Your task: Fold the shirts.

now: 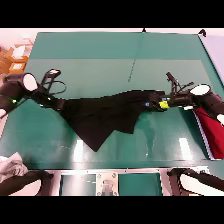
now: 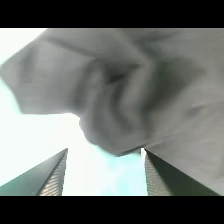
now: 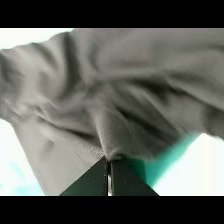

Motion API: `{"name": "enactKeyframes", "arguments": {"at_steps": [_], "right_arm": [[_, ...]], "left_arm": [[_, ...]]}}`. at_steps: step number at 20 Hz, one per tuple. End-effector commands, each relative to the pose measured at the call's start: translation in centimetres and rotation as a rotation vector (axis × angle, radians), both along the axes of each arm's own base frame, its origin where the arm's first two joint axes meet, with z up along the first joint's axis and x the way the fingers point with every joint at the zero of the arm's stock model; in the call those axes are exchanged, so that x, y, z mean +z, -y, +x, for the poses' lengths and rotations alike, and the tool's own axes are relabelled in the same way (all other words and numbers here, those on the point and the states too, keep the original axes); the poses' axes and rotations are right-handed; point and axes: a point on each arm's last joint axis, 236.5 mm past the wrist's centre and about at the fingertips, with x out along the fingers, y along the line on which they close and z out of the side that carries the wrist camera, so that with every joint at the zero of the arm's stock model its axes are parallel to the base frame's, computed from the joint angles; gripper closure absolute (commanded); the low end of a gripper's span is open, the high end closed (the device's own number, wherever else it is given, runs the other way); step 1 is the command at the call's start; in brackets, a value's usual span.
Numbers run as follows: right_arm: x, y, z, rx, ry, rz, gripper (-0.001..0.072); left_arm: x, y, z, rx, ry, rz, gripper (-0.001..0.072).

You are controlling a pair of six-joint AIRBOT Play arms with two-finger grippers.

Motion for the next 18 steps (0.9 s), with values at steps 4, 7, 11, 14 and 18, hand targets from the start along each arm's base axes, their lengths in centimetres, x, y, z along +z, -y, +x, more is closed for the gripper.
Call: {"name": "enactKeyframes", "arguments": {"at_steps": [4,7,11,14,18], "right_arm": [[-1.5,3.2,-2.0,-0.004,-0.062,-0.115,0.0700],[-1.5,3.3,-1.7,-0.017,-0.050,-0.119,0.0699],[-1.6,3.4,-1.4,-0.024,-0.041,-0.124,0.0700],[-1.6,3.5,-1.2,-0.028,-0.035,-0.126,0.0700],[-1.6,3.6,-0.9,-0.038,-0.024,-0.130,0.0700]], "left_arm": [[-0.2,-5.4,1.3,0.259,-0.027,-0.207,0.0173],[-2.5,-3.3,2.8,0.284,-0.061,-0.327,0.0173],[-7.2,-0.7,2.6,0.260,-0.175,-0.350,0.0173],[-8.7,-0.3,1.6,0.247,-0.242,-0.349,0.0175],[-8.4,-0.5,2.9,0.226,-0.186,-0.345,0.0593]]}}
